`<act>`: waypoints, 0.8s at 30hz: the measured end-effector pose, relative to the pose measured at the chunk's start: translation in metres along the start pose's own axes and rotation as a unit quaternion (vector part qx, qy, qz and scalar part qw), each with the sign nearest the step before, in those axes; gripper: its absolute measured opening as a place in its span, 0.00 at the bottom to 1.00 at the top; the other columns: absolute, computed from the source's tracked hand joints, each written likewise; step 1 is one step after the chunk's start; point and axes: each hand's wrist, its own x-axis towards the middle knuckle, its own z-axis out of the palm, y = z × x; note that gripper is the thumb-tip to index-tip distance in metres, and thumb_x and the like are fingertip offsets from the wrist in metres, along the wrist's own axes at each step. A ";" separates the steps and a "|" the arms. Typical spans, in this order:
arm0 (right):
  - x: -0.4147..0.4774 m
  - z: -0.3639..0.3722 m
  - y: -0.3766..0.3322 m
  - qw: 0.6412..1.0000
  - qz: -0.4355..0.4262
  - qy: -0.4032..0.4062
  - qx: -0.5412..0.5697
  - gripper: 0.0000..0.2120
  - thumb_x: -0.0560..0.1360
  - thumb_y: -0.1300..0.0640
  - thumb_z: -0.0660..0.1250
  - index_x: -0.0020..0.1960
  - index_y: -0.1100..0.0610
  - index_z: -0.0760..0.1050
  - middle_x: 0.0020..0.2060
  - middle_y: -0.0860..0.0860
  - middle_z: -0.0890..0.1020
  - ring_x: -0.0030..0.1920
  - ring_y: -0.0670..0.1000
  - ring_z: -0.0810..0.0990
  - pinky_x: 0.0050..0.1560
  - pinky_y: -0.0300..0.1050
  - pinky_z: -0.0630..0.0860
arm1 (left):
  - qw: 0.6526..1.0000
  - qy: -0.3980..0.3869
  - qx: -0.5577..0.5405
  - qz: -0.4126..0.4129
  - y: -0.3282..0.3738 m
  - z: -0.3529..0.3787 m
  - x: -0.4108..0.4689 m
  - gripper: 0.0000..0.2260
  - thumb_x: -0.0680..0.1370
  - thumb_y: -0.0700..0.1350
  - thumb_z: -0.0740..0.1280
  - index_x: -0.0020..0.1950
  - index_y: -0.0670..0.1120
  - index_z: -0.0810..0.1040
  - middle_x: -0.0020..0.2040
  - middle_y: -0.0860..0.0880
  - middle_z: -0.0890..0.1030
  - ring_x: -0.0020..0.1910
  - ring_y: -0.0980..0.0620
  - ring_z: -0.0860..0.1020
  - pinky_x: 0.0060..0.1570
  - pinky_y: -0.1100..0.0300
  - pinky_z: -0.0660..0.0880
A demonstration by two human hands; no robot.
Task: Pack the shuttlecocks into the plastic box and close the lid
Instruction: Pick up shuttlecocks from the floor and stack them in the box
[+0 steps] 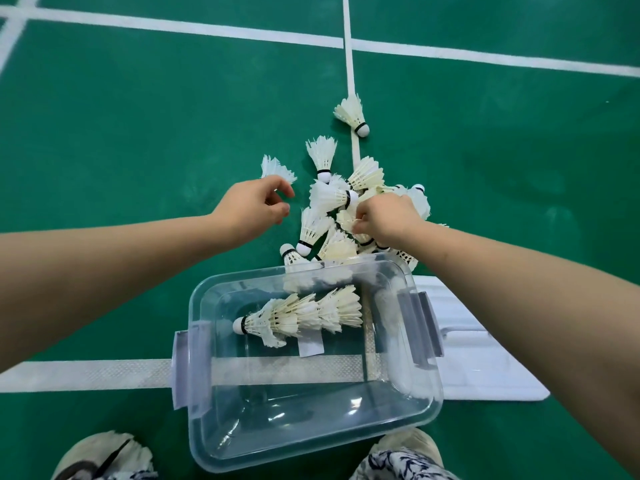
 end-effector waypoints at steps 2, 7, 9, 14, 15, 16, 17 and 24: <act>-0.001 -0.004 0.003 1.000 0.004 0.020 0.022 0.09 0.74 0.50 0.66 0.47 0.56 0.78 0.45 0.54 0.82 0.51 0.58 0.77 0.45 0.45 0.63 | 1.000 0.002 -0.002 0.002 0.001 -0.001 -0.002 0.06 0.75 0.42 0.62 0.48 0.52 0.73 0.45 0.46 0.84 0.47 0.45 0.81 0.49 0.52 0.76; -0.024 -0.028 0.000 0.988 0.015 0.082 0.133 0.11 0.73 0.49 0.68 0.46 0.57 0.78 0.39 0.52 0.79 0.45 0.54 0.75 0.41 0.43 0.64 | 1.000 0.005 0.002 0.009 0.007 -0.005 -0.010 0.06 0.75 0.42 0.63 0.48 0.52 0.74 0.45 0.46 0.84 0.46 0.46 0.81 0.48 0.53 0.76; -0.042 -0.043 -0.005 0.973 0.011 0.117 0.199 0.10 0.72 0.49 0.69 0.43 0.56 0.78 0.35 0.50 0.77 0.40 0.51 0.73 0.38 0.42 0.64 | 1.000 -0.004 0.005 0.016 0.014 -0.008 -0.017 0.07 0.75 0.43 0.64 0.52 0.51 0.74 0.46 0.48 0.83 0.46 0.46 0.80 0.46 0.56 0.73; -0.098 -0.075 -0.023 0.924 -0.012 0.168 0.343 0.07 0.70 0.50 0.72 0.38 0.52 0.78 0.26 0.45 0.72 0.27 0.43 0.67 0.30 0.34 0.63 | 0.994 -0.067 0.031 0.076 0.036 -0.005 -0.052 0.28 0.72 0.49 0.69 0.69 0.54 0.61 0.57 0.55 0.72 0.51 0.53 0.76 0.53 0.60 0.71; -0.107 -0.077 -0.029 0.910 -0.018 0.161 0.383 0.07 0.69 0.51 0.73 0.37 0.52 0.78 0.26 0.46 0.73 0.27 0.42 0.66 0.31 0.36 0.64 | 0.993 -0.074 0.026 0.084 0.039 -0.005 -0.060 0.32 0.71 0.51 0.70 0.70 0.56 0.57 0.58 0.56 0.70 0.53 0.54 0.75 0.55 0.60 0.71; -0.114 -0.077 -0.035 0.895 -0.027 0.148 0.420 0.07 0.69 0.53 0.73 0.36 0.52 0.77 0.27 0.48 0.74 0.29 0.43 0.68 0.33 0.38 0.65 | 0.993 -0.081 0.014 0.089 0.041 -0.005 -0.066 0.36 0.69 0.52 0.71 0.71 0.57 0.54 0.58 0.57 0.69 0.54 0.55 0.74 0.56 0.60 0.71; -0.121 -0.076 -0.042 0.881 -0.039 0.133 0.452 0.07 0.69 0.55 0.74 0.35 0.52 0.77 0.28 0.50 0.75 0.31 0.45 0.69 0.35 0.40 0.66 | 0.992 -0.091 -0.008 0.088 0.044 -0.006 -0.073 0.38 0.68 0.53 0.72 0.71 0.58 0.53 0.58 0.57 0.69 0.55 0.56 0.75 0.57 0.59 0.71; -0.148 -0.051 -0.072 0.840 -0.087 0.022 0.535 0.08 0.68 0.61 0.74 0.41 0.50 0.78 0.35 0.60 0.81 0.36 0.50 0.74 0.41 0.51 0.76 | 0.965 -0.179 -0.193 0.013 0.044 -0.006 -0.103 0.14 0.68 0.49 0.73 0.49 0.58 0.72 0.44 0.56 0.79 0.45 0.56 0.77 0.50 0.58 0.75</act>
